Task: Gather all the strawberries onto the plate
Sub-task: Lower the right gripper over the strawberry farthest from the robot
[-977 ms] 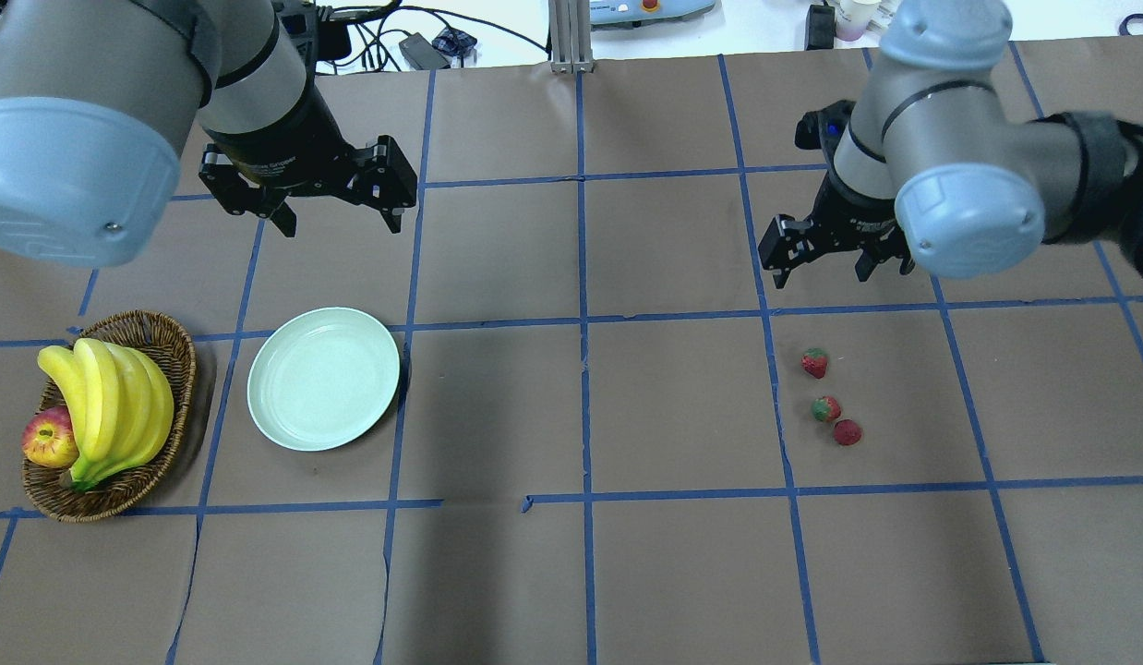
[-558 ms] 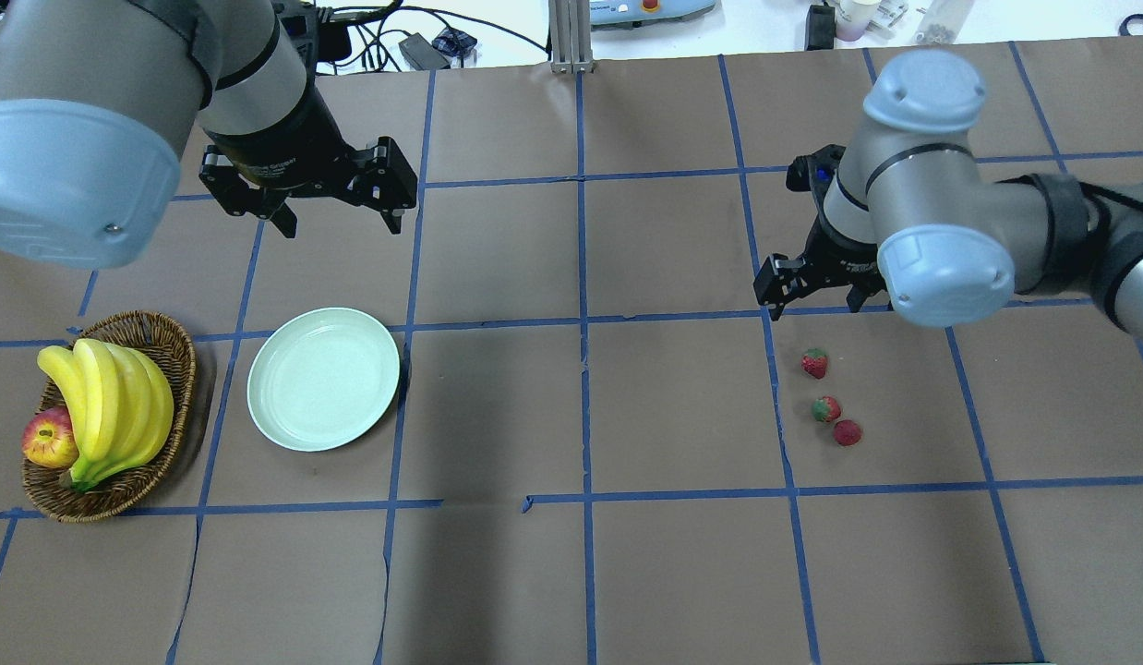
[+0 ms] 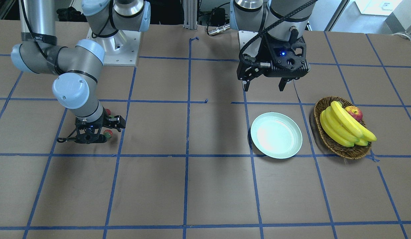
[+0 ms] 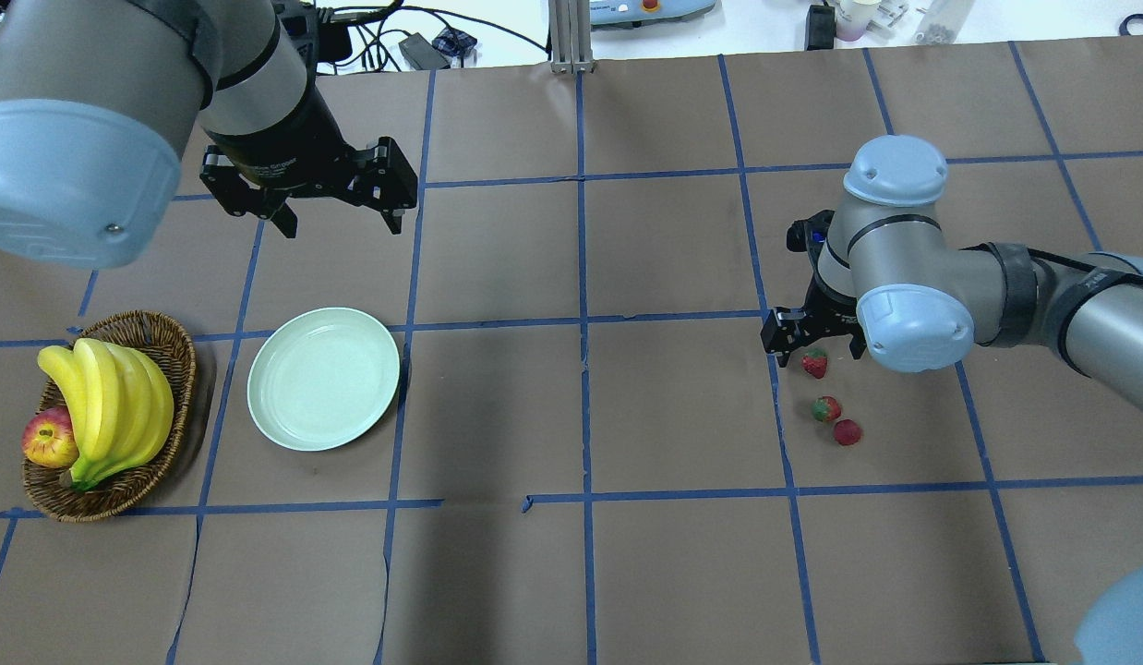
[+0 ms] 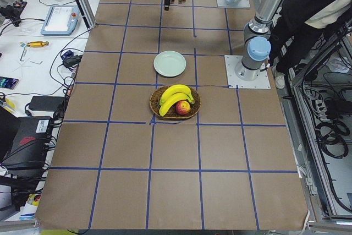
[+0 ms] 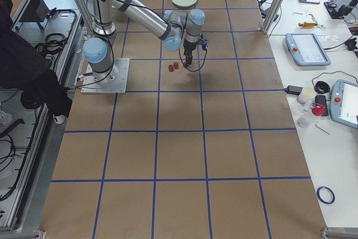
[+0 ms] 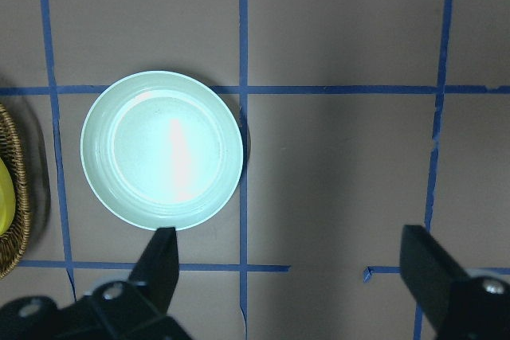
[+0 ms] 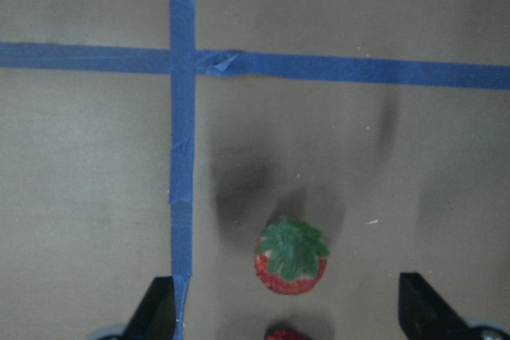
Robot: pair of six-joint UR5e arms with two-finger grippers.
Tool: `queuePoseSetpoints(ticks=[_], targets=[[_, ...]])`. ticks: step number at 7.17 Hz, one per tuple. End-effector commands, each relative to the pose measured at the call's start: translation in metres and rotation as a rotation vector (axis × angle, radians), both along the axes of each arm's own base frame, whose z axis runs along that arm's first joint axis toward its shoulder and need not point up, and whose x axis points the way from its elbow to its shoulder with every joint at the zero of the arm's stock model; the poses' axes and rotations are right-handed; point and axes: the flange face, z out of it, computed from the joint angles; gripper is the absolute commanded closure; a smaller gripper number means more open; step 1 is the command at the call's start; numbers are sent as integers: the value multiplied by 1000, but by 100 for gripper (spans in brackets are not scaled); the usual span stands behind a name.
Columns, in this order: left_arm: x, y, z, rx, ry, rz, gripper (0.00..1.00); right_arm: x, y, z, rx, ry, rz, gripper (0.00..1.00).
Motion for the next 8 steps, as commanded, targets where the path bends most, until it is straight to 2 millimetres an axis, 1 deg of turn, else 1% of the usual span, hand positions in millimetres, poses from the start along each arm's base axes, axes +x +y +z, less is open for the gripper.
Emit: queuePoseSetpoints(ticks=[1,2,3,5,6,7,8], targets=[[0,0,0,0,1,0,0,-1,-2,-8,9,-5,-3,4],[0,0,0,0,1,-2,0,-1,-3,-14,19,-8,-5,6],[0,0,-1,2,0,-2,0,-1,-5,-18,27,-9,-5,13],[0,0,-1,2,2,0,0,-1,-8,-18,7,-7,-5,18],[0,0,-1,2,2,-2,0,-2,-9,-20,6,-7,-5,23],[0,0,-1,2,2,-2,0,-2,-9,-20,6,-4,-5,40],[0,0,-1,0,2,0,0,-2,-9,-20,5,-2,-4,60]])
